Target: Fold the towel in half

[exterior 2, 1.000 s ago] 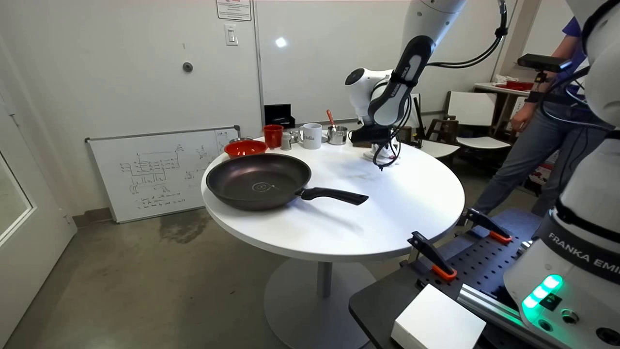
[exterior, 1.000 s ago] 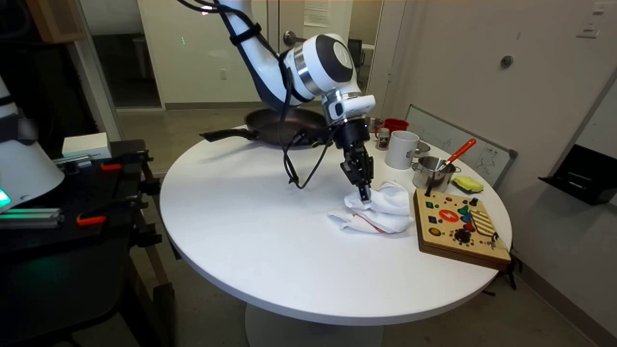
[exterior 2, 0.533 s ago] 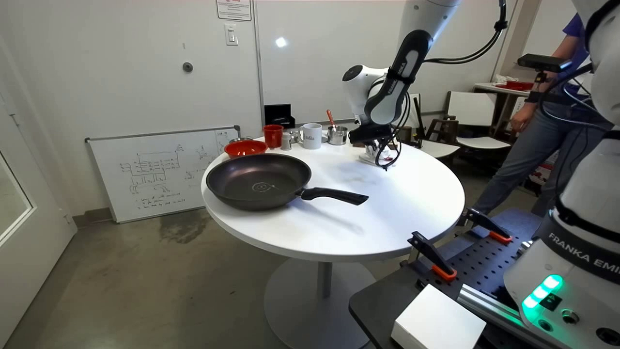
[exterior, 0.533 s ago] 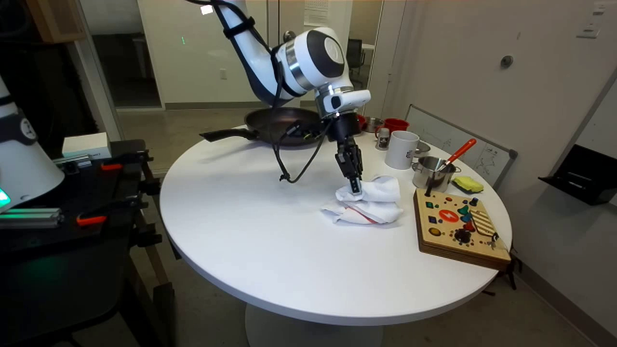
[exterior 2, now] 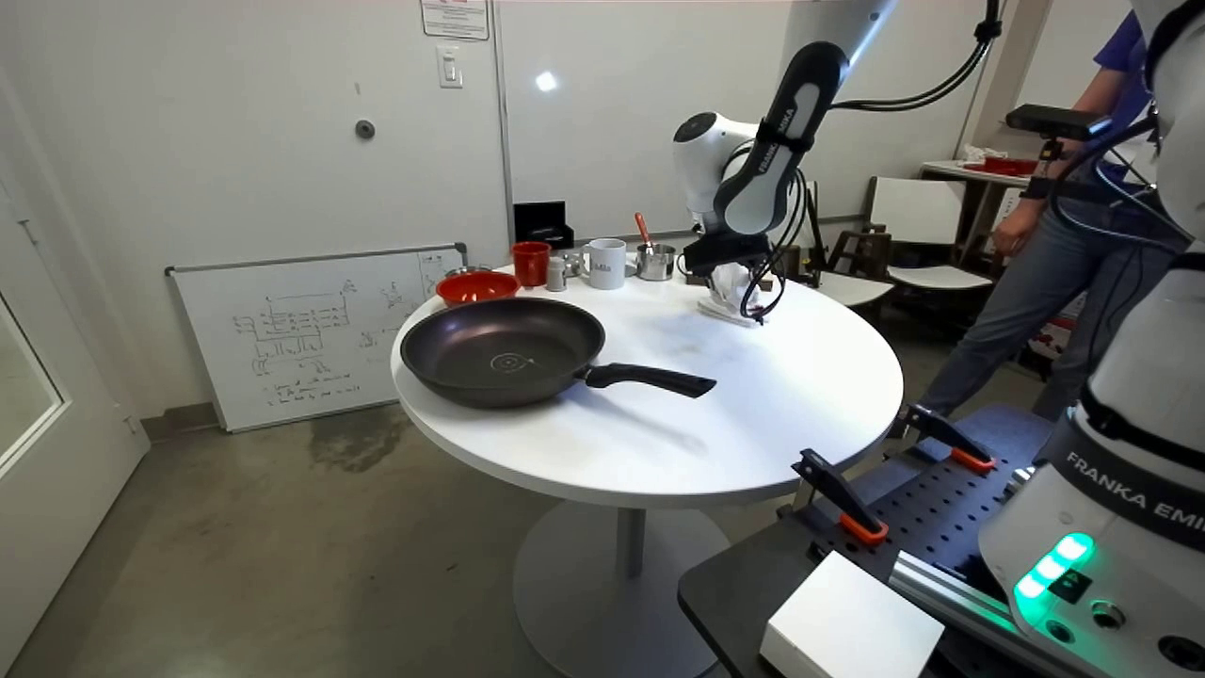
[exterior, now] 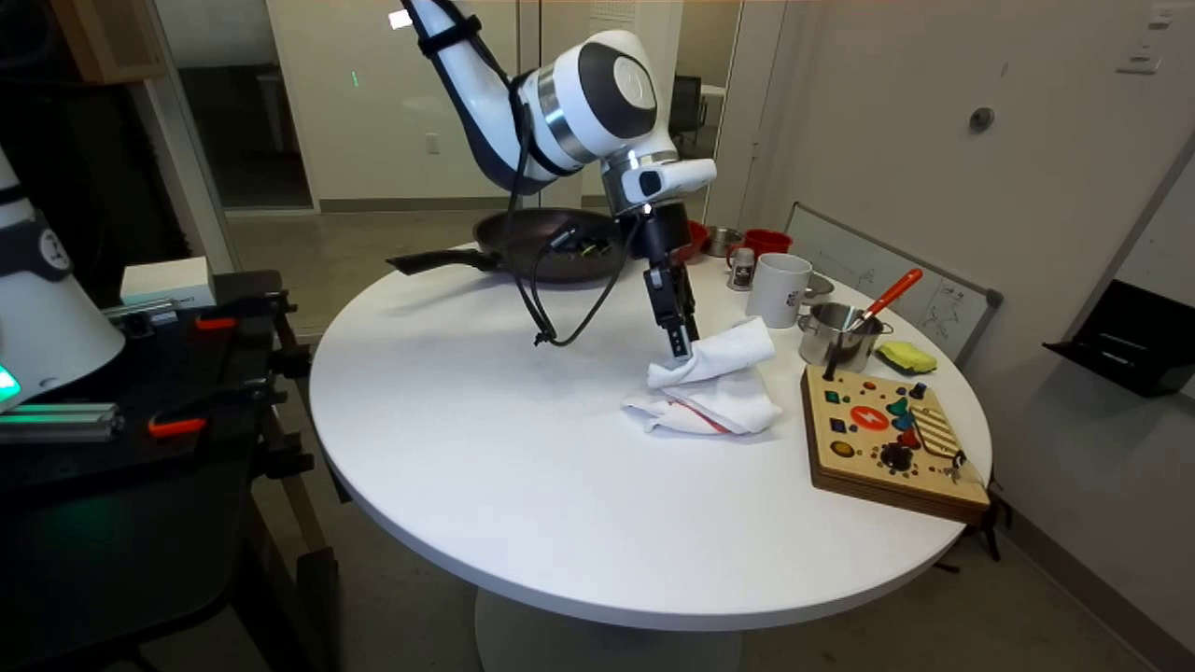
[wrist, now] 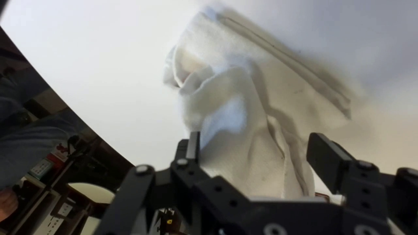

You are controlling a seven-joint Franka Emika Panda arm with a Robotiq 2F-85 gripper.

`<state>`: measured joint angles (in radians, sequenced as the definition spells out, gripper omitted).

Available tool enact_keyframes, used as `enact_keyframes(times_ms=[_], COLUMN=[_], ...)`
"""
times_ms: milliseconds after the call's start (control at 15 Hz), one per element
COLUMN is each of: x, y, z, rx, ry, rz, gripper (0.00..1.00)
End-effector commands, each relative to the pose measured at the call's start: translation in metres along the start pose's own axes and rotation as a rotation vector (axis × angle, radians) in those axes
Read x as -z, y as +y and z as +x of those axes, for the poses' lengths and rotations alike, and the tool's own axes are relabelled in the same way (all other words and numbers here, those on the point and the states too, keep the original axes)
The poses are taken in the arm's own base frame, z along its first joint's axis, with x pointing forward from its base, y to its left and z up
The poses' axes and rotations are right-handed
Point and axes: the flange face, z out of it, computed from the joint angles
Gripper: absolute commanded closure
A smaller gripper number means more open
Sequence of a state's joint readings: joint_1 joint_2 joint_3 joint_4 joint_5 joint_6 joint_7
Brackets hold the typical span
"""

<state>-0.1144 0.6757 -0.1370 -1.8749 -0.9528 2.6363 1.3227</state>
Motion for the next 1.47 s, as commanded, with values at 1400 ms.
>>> enact_keyframes(times_ms=[1400], x=[-0.033], y=[0.073], z=[0.081], rx=[-0.415], ry=[-0.368], rz=[0.388], gripper=[0.00])
